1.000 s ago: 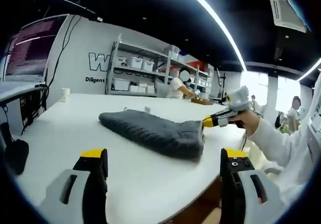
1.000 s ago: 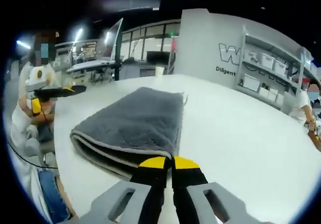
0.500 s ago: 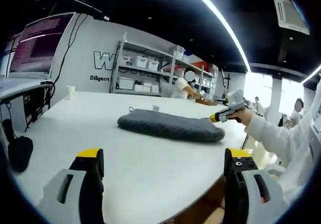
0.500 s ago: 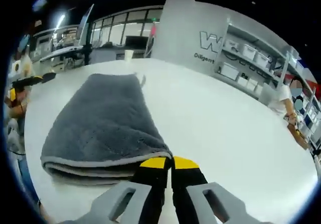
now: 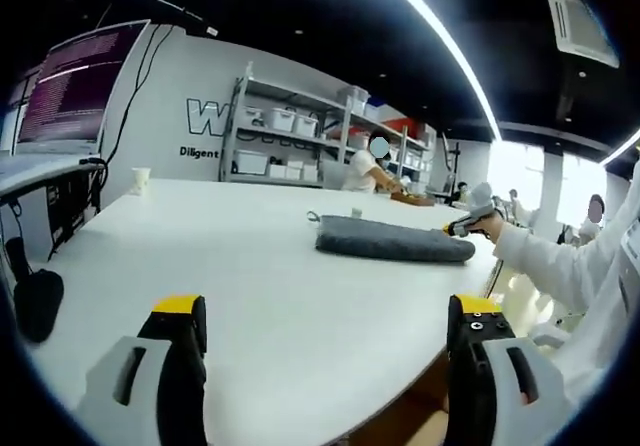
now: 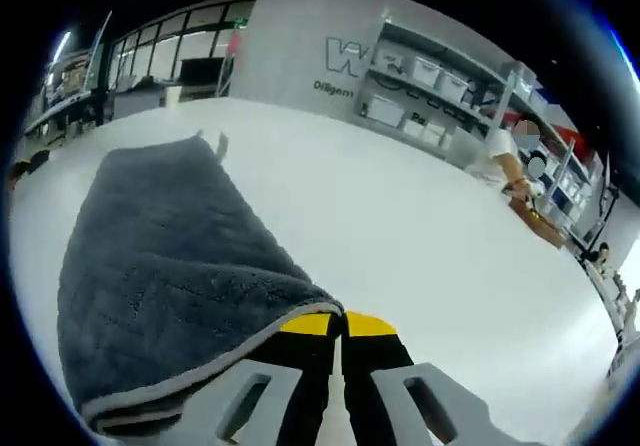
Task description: Open the folded towel by lifting each exposed corner and separating the folded layers until the towel lies flat within the target outline without major curled edges
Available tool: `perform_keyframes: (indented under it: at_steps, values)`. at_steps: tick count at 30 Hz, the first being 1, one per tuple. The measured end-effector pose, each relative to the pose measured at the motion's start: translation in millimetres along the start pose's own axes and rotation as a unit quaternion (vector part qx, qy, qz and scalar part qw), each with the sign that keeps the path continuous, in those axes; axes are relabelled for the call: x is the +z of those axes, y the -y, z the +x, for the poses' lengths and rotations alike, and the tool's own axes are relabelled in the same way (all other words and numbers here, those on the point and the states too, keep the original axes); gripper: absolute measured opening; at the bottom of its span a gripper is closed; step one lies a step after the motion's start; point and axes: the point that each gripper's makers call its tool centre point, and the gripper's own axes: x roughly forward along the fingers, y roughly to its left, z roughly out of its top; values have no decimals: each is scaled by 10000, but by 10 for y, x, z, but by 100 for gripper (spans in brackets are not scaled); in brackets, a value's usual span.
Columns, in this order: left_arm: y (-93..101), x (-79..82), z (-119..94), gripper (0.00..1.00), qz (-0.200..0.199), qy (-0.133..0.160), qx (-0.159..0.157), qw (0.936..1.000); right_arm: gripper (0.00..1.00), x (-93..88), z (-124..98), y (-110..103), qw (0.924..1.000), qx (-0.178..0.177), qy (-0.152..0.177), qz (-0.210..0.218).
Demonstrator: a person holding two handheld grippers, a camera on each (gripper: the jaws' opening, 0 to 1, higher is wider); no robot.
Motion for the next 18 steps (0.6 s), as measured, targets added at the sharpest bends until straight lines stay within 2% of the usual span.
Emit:
perform_keyframes:
  at_steps: [4, 18]
  values:
    - [-3, -10, 3, 99, -4, -30, 3, 10000, 0, -109, -50, 248, 9995, -253, -71, 147]
    - [-3, -32, -11, 99, 42, -89, 37, 9999, 0, -508, -197, 854, 9932, -973, -212, 610]
